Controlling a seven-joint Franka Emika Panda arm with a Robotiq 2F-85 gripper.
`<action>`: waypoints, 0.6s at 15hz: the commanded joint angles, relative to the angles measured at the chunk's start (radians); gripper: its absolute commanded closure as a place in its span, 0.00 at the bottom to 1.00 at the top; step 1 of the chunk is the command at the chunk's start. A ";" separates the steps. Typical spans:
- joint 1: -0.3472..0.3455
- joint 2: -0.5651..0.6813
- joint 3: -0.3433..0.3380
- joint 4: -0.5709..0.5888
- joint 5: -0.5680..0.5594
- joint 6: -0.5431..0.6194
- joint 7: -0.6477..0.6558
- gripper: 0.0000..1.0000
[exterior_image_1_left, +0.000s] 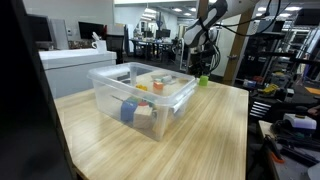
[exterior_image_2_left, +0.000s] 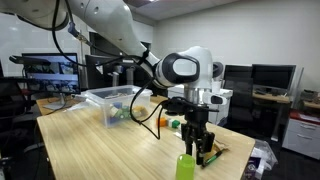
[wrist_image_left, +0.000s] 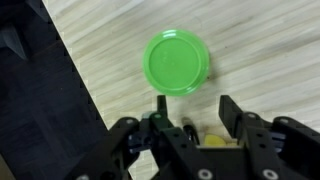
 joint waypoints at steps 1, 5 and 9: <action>0.017 -0.056 -0.011 -0.048 -0.045 -0.043 0.013 0.10; 0.020 -0.107 -0.011 -0.100 -0.077 -0.091 -0.006 0.00; 0.014 -0.106 -0.007 -0.137 -0.081 -0.062 -0.004 0.00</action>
